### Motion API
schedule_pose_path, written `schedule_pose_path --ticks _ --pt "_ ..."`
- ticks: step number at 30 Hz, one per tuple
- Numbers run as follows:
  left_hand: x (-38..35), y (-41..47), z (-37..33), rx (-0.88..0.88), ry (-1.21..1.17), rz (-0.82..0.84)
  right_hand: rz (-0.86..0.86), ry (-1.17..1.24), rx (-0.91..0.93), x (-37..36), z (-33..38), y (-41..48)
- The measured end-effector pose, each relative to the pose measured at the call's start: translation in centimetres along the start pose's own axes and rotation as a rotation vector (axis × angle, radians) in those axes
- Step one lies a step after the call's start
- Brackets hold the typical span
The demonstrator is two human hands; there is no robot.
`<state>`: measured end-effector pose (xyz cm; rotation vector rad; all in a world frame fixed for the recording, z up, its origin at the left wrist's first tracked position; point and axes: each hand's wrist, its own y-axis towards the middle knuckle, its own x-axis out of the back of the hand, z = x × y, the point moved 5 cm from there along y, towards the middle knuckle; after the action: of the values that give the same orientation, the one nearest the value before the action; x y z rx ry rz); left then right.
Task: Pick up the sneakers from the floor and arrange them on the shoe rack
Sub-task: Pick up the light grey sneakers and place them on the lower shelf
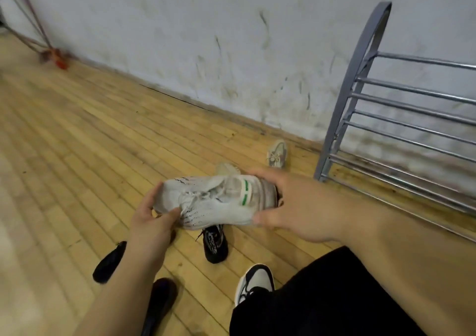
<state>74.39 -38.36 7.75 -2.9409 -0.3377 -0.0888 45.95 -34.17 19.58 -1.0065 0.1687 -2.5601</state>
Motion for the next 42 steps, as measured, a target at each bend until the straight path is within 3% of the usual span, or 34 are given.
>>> schedule_pose_path --ticks 8,18,26,36,42 --pt "2.2 -2.7 4.7 0.15 0.0 0.063 0.193 -0.109 -0.113 -3.5 -2.7 0.9" --pt "4.2 -2.6 4.6 0.178 -0.015 0.0 0.174 -0.04 -0.063 -3.9 -1.2 2.9" --pt "3.9 -1.5 0.5 0.115 -0.105 -0.037 -0.197 -0.029 0.06 -1.6 0.2 2.0" --pt "0.2 -3.6 -4.4 0.033 -0.051 -0.021 -0.338 -0.13 0.096 -0.2 -0.5 -0.3" --pt "-2.8 -6.0 -10.6 -0.112 0.002 0.01 -0.48 -0.039 0.138 4.4 1.2 -5.7"
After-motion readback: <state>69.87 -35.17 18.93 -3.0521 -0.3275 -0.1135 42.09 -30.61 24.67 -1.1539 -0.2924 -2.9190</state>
